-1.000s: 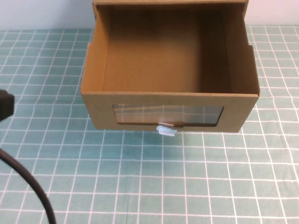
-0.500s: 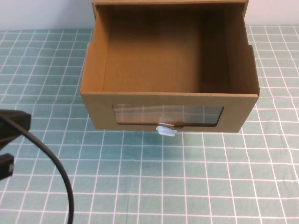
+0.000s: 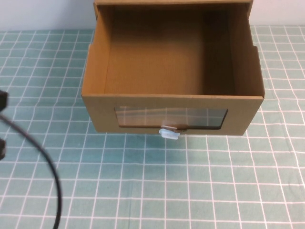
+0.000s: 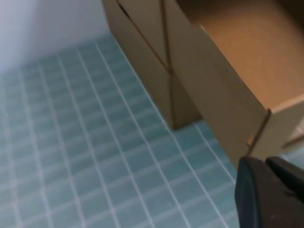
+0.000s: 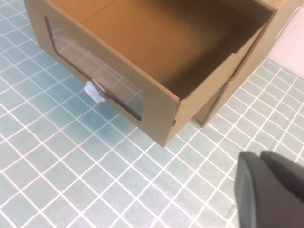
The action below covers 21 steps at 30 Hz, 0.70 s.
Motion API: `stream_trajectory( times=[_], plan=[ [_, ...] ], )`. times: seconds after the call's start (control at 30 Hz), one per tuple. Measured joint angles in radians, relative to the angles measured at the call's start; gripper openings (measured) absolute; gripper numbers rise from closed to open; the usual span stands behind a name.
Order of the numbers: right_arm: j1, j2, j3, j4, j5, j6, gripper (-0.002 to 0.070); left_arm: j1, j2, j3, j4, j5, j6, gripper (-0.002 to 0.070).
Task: Open the shoe box
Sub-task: 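Pull the top drawer of the cardboard box fully open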
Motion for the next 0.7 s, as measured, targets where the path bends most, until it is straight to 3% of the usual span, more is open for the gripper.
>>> stream_trajectory(
  times=[0.4, 0.7],
  plan=[
    [0.000, 0.000, 0.000, 0.002, 0.000, 0.000, -0.0013, 0.002, -0.507, 0.466, 0.088, -0.336, -0.030, -0.0005],
    [0.000, 0.000, 0.000, 0.004, 0.000, 0.000, -0.0013, 0.073, -0.713, 0.827, 0.092, -0.523, -0.112, -0.0006]
  ],
)
